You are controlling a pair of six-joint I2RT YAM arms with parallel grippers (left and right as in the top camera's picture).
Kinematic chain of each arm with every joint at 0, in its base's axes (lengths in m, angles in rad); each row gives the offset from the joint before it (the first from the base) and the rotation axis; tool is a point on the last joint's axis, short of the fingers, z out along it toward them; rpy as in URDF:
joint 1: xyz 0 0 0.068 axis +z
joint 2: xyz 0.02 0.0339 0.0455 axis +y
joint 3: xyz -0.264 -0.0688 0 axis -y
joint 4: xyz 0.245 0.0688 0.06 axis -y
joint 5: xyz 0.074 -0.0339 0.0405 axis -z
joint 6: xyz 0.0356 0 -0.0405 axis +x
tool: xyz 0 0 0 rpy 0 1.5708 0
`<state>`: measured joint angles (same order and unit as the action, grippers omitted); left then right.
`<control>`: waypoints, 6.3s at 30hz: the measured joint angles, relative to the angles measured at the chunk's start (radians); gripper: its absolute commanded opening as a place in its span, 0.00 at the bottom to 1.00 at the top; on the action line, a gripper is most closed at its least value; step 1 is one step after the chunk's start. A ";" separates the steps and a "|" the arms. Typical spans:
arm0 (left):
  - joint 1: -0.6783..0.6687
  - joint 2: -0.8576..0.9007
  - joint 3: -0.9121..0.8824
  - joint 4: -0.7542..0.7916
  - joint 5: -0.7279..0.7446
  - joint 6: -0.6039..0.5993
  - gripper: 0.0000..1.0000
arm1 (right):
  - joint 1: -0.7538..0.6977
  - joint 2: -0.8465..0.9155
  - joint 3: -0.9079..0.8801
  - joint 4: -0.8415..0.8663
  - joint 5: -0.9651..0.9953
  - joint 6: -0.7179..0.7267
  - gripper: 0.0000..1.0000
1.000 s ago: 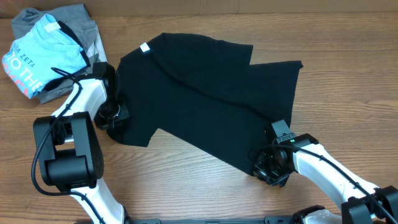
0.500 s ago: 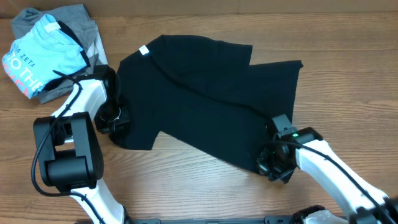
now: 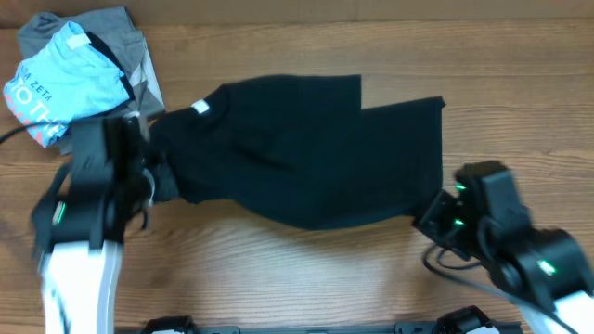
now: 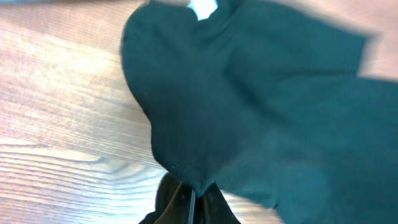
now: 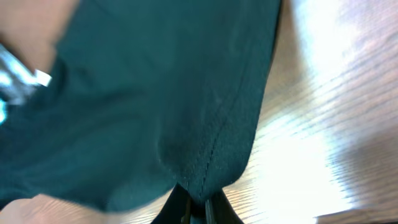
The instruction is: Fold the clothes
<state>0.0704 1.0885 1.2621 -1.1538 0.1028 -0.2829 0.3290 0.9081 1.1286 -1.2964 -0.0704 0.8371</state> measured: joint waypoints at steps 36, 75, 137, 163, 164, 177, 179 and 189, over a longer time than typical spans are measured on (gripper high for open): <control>0.000 0.334 1.075 -0.275 0.036 -0.033 0.04 | 0.000 0.283 0.999 -0.116 0.422 -0.124 0.04; -0.140 0.707 1.074 -0.414 -0.038 -0.021 1.00 | -0.281 0.688 0.964 -0.248 0.315 -0.238 1.00; -0.351 0.555 -0.463 0.215 0.123 -0.239 0.66 | -0.282 0.523 0.415 -0.085 0.280 -0.210 0.99; -0.351 0.563 -0.463 0.238 0.123 -0.223 0.07 | -0.457 0.903 0.322 -0.005 0.105 -0.350 0.86; -0.351 0.563 -0.463 0.238 0.124 -0.218 0.05 | -0.465 0.903 0.311 0.016 0.103 -0.346 0.85; -0.351 0.563 -0.463 0.237 0.126 -0.192 0.04 | -0.599 0.903 0.079 0.203 0.100 -0.336 0.79; -0.351 0.563 -0.463 0.237 0.126 -0.187 0.07 | -0.608 0.903 0.069 0.217 0.100 -0.336 0.78; -0.351 0.563 -0.463 0.238 0.126 -0.185 0.08 | -0.610 0.903 0.063 0.268 0.081 -0.339 0.68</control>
<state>-0.2802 1.6520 0.7986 -0.9161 0.2287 -0.4675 -0.2806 1.8114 1.1912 -1.0283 0.0105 0.4980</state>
